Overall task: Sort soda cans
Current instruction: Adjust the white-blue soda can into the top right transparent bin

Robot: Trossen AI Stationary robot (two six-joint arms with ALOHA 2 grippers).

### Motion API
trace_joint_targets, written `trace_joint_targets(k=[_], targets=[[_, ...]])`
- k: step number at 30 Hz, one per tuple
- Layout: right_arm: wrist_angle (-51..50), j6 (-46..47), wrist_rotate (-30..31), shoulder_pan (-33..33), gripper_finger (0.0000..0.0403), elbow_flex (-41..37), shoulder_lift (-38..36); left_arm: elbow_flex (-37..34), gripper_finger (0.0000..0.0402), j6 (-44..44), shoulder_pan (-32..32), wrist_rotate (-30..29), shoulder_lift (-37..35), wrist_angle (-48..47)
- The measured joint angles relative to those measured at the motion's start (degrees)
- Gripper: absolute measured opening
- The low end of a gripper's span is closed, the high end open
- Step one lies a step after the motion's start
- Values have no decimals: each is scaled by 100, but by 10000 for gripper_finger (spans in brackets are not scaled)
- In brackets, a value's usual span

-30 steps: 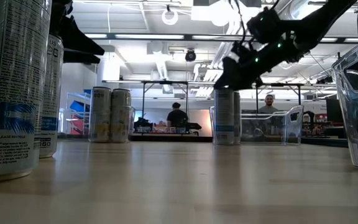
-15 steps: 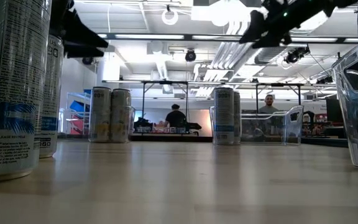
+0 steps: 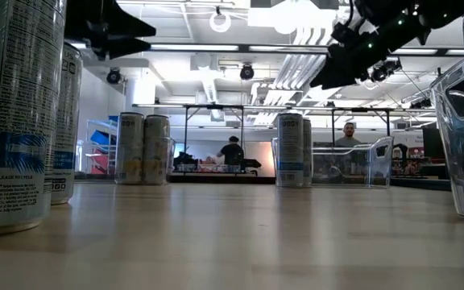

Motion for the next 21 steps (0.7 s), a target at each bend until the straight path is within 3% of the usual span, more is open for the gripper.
trace_joint_targets(k=[3, 7, 9, 13, 14, 18, 21], targets=[[58, 18, 64, -9, 323, -9, 92, 0, 330, -268, 207, 52, 45, 22], [170, 124, -835, -56, 323, -9, 270, 0, 330, -738, 428, 52, 177, 29], [304, 142, -939, -52, 323, -9, 387, 0, 330, -860, 507, 51, 303, 45], [796, -156, 613, -17, 323, 32, 495, 0, 330, -860, 607, 154, 631, 307], [824, -245, 661, -13, 323, 103, 506, 0, 330, -860, 615, 239, 718, 380], [446, -89, -206, -161, 323, 488, 572, 4, 330, -649, 630, 381, 1075, 566], [201, -204, -461, -245, 323, 565, 647, 5, 330, -372, 758, 394, 1286, 736]])
